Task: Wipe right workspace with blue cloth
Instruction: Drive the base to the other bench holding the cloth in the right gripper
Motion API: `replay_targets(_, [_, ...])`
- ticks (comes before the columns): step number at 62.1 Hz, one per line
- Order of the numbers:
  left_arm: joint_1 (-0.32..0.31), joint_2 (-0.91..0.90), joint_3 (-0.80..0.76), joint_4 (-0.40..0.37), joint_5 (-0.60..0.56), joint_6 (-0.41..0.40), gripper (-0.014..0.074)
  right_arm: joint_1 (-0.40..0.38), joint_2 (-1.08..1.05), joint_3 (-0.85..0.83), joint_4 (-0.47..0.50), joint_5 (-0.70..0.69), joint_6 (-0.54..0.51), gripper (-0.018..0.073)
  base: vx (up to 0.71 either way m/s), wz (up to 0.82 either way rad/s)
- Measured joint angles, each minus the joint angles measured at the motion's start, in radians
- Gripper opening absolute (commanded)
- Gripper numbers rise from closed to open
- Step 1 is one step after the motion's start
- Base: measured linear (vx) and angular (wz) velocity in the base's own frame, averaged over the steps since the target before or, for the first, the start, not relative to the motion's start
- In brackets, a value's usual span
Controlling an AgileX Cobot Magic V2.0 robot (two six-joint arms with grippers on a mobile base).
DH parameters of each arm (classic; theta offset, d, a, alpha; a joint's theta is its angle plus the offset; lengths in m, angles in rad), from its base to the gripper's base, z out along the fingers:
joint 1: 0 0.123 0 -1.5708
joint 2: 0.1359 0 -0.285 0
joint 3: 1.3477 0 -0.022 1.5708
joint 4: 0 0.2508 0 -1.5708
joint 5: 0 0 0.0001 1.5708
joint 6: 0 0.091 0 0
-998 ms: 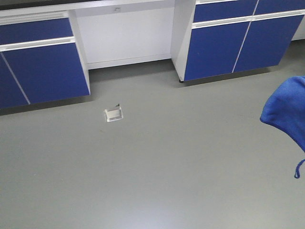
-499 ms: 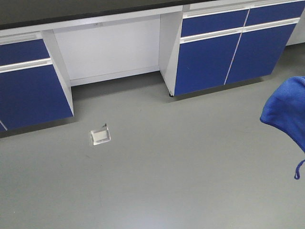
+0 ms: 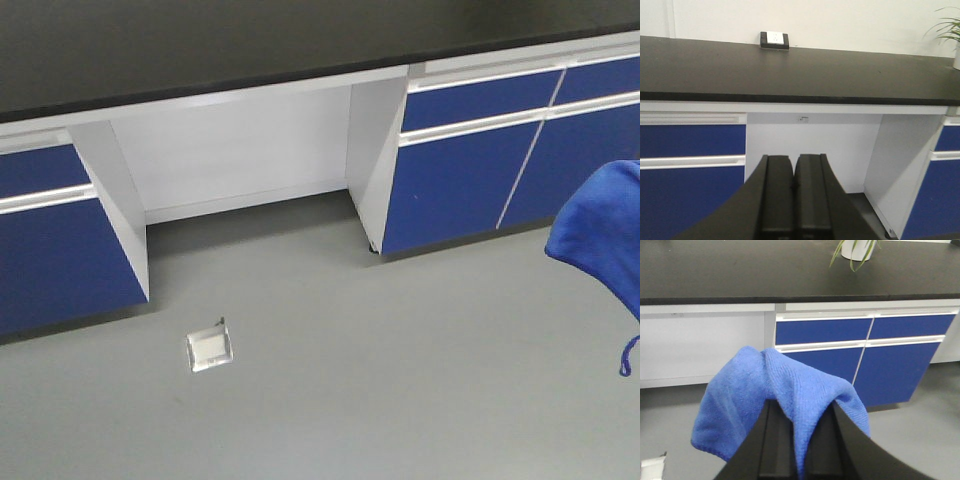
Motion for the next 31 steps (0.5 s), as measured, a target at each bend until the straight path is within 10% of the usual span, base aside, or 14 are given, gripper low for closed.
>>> replay_targets(31, [0.000, 0.000, 0.000, 0.000, 0.000, 0.000, -0.0006, 0.000, 0.000, 0.000, 0.000, 0.000, 0.000, 0.0000, 0.47, 0.17])
